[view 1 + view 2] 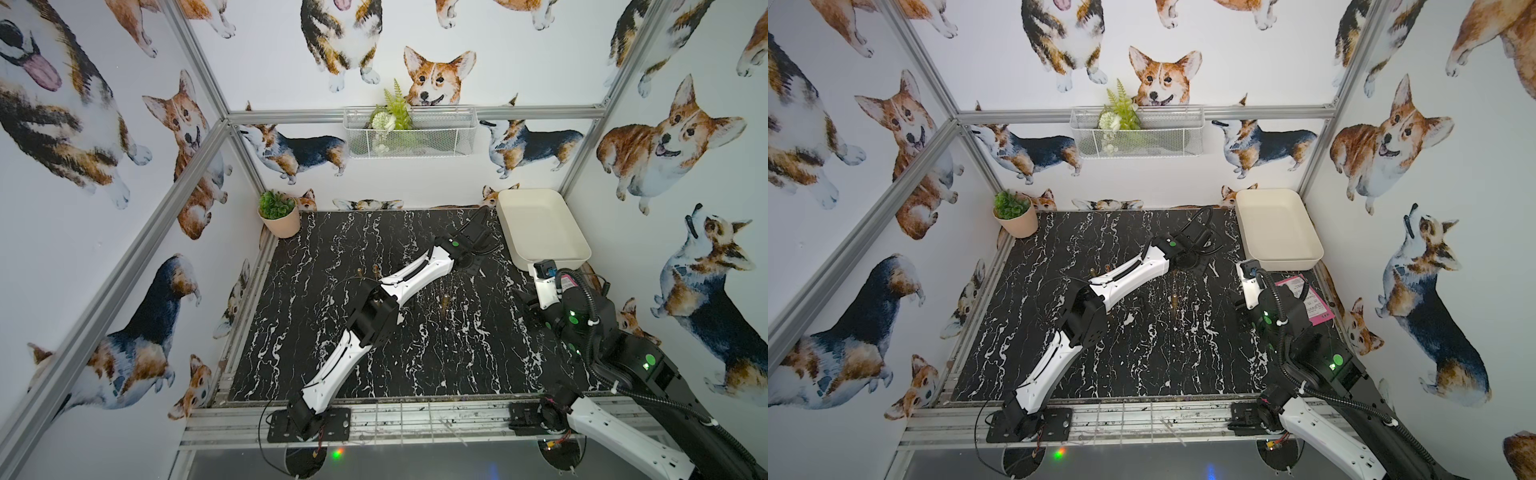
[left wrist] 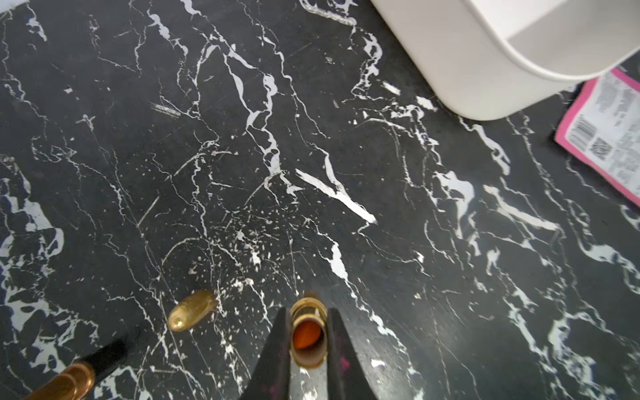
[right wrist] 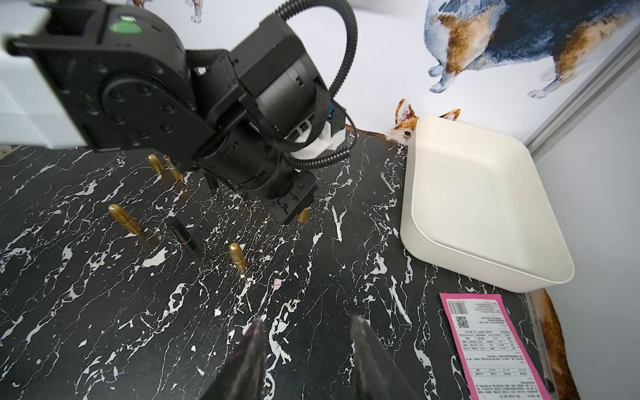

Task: Open the lipstick cap
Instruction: Place the lipstick at the center of the board.

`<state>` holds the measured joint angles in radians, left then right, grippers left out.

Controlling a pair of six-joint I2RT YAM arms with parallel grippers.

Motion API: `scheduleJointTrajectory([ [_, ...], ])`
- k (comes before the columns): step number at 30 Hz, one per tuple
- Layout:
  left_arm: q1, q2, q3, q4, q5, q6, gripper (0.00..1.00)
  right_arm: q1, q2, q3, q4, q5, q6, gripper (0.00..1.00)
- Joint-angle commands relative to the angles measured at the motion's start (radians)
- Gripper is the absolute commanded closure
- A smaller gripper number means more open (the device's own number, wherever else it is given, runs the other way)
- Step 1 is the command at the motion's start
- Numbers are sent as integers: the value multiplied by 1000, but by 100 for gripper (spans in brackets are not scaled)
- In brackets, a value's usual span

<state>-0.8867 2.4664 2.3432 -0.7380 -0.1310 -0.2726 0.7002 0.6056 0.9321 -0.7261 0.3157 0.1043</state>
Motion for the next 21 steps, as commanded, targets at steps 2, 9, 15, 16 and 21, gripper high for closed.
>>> scheduleJointTrajectory([
  [2,-2,2,-54,107,-71,1,85,2,-2,-8,-2,29,13,54],
  [9,3,13,-87,141,-64,-7,85,2,-2,-19,7,26,10,53],
  [15,26,5,-119,151,-34,-54,85,2,0,-26,14,26,10,51],
  [16,31,2,-130,156,-32,-58,85,2,0,-27,15,27,9,50],
  [21,41,1,-143,158,-23,-64,84,2,4,-33,20,23,9,50],
])
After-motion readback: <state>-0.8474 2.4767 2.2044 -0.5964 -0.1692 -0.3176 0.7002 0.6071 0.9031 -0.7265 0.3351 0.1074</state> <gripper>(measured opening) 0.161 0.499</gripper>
